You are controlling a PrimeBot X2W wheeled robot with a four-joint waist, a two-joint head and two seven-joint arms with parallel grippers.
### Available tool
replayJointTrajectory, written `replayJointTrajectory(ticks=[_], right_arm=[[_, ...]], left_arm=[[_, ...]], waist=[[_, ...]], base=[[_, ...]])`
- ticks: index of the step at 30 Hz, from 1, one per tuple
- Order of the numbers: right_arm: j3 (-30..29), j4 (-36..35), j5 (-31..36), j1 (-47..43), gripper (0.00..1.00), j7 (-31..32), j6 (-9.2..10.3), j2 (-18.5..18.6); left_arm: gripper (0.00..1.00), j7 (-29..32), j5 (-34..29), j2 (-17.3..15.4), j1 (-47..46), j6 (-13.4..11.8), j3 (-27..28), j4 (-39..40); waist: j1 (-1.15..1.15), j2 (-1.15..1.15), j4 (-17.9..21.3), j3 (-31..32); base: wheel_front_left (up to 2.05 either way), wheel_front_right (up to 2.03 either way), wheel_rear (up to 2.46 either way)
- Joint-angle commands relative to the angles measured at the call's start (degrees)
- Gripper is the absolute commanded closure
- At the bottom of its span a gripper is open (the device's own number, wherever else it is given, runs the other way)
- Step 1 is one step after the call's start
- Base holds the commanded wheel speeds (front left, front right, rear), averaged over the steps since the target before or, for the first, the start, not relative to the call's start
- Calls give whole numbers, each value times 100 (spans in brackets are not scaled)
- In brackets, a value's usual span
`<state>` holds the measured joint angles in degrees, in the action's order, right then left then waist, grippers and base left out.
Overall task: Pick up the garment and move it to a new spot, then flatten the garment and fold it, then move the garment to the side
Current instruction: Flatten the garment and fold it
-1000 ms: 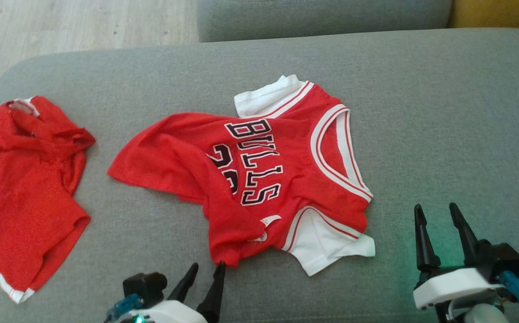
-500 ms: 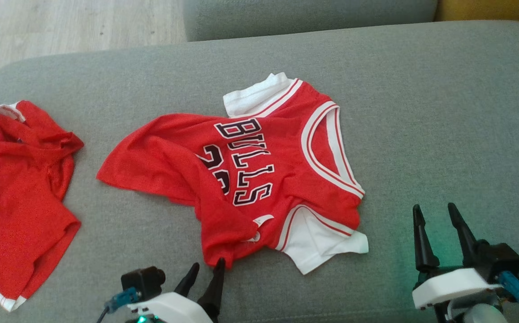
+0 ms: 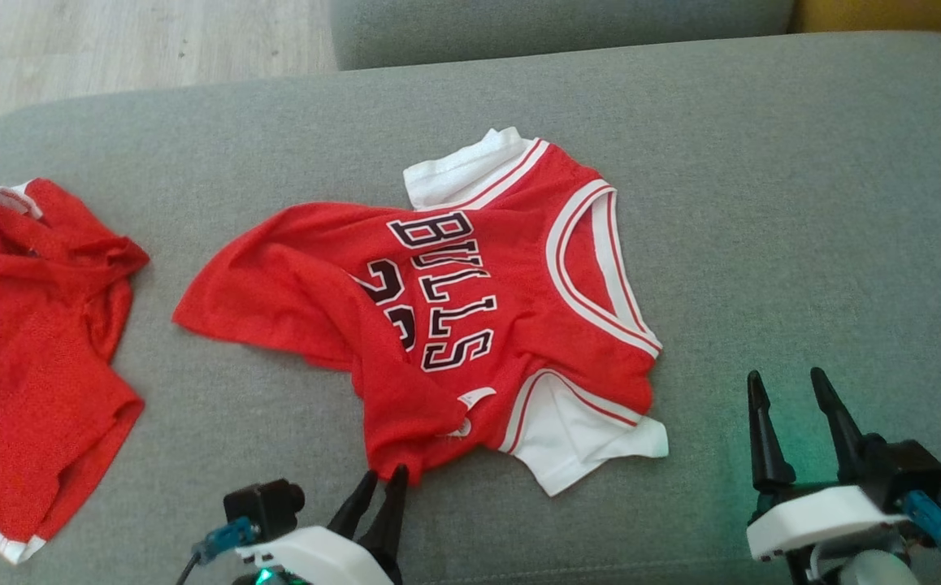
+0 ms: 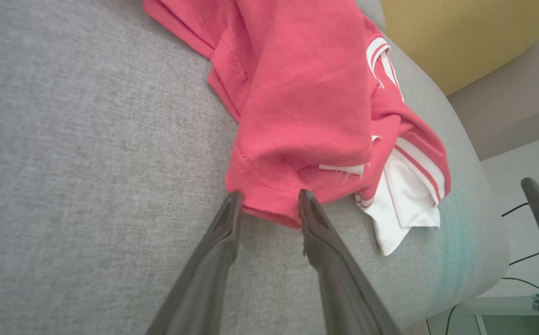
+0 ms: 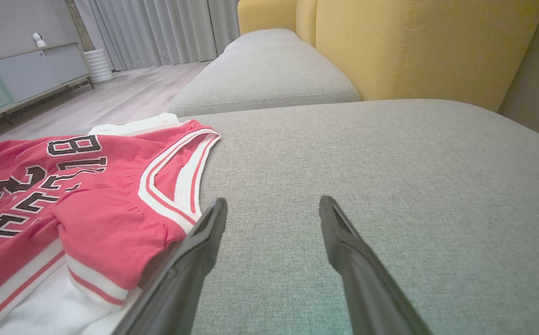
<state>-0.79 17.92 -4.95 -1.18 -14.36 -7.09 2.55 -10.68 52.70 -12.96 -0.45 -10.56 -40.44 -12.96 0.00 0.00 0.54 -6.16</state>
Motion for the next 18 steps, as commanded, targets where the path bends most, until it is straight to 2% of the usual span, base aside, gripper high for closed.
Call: replayJointTrajectory(ticks=[1,5,6,10,12,13,15,18], right_arm=[[137,-137,46,147,0,-63,-40,32],[148,-121,39,155,0,-63,-40,32],[149,-121,34,157,0,-63,-40,32],[144,-120,29,151,0,-63,-40,32],[139,-121,32,146,0,-63,-40,32],[137,-120,31,147,0,-63,-40,32],[131,-116,26,146,0,-63,-40,32],[122,-119,29,143,0,-63,-40,32]], left_arm=[[36,-51,40,3,-297,42,158,148],[40,-55,32,9,-331,51,146,105],[49,-57,29,9,-339,52,144,93],[71,-58,25,9,-359,60,132,50],[89,-54,24,8,-376,63,128,33],[95,-51,26,7,-383,66,126,23],[100,-45,29,3,-395,77,119,-2],[100,-39,36,8,-418,95,112,-23]], waist=[[0,0,7,3],[0,0,34,15],[0,0,41,19],[0,0,56,28],[0,0,53,23],[0,0,50,22],[0,0,40,27],[0,0,14,28]], base=[[0,0,0],[0,0,0],[0,0,0],[0,0,0],[0,0,0],[0,0,0],[0,0,0],[0,0,0]])
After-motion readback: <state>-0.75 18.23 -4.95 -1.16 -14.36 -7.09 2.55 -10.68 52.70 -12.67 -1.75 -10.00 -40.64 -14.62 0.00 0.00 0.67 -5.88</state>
